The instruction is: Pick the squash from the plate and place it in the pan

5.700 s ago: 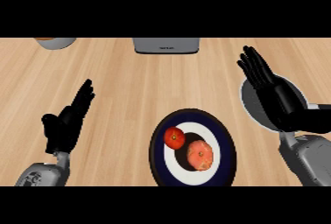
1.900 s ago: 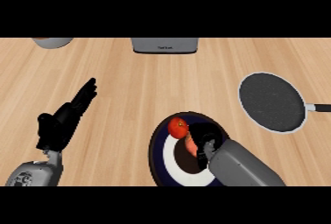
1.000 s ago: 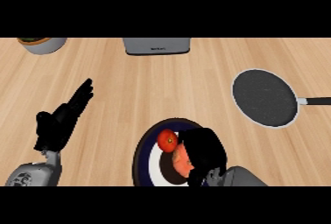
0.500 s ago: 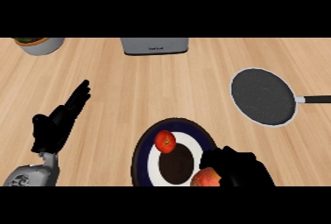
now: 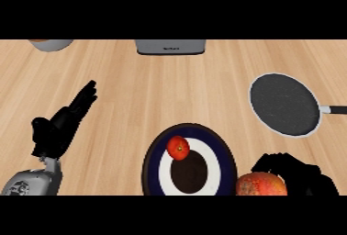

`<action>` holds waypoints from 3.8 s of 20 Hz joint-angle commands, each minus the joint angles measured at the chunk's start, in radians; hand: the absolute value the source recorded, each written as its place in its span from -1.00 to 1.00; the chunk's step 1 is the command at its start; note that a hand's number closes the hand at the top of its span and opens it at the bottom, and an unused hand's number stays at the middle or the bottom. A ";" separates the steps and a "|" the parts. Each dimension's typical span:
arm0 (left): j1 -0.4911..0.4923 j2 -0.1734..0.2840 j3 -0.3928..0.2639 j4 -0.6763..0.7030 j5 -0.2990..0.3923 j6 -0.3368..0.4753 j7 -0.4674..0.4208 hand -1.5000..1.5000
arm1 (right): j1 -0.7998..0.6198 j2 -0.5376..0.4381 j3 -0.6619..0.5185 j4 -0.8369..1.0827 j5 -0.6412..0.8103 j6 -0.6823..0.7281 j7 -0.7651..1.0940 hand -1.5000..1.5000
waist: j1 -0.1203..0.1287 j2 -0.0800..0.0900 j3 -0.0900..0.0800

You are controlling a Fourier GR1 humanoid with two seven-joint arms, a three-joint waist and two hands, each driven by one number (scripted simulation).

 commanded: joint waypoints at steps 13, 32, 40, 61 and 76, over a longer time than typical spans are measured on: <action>-0.021 -0.042 -0.003 0.038 -0.043 -0.008 -0.032 0.00 | -0.247 0.075 -0.399 0.750 -0.361 -0.190 -0.573 1.00 | 0.019 0.004 -0.001; -0.046 -0.089 -0.017 -0.009 -0.093 -0.004 0.020 0.00 | -0.759 0.097 -0.736 1.766 -0.495 -0.223 -1.226 1.00 | 0.027 0.006 0.000; -0.027 -0.084 -0.021 0.044 -0.096 -0.021 -0.064 0.00 | -0.844 0.072 -0.744 2.013 -0.484 -0.055 -1.084 -1.00 | 0.063 0.024 0.003; -0.014 -0.102 -0.035 0.021 -0.094 -0.029 -0.029 0.00 | -0.731 -0.087 -1.093 2.069 -0.854 0.535 -1.523 -1.00 | 0.052 0.022 0.005; 0.018 -0.061 0.034 -0.010 -0.054 -0.061 -0.023 0.00 | -0.503 -0.076 -1.089 2.032 -0.869 0.676 -1.803 -1.00 | 0.029 0.008 0.002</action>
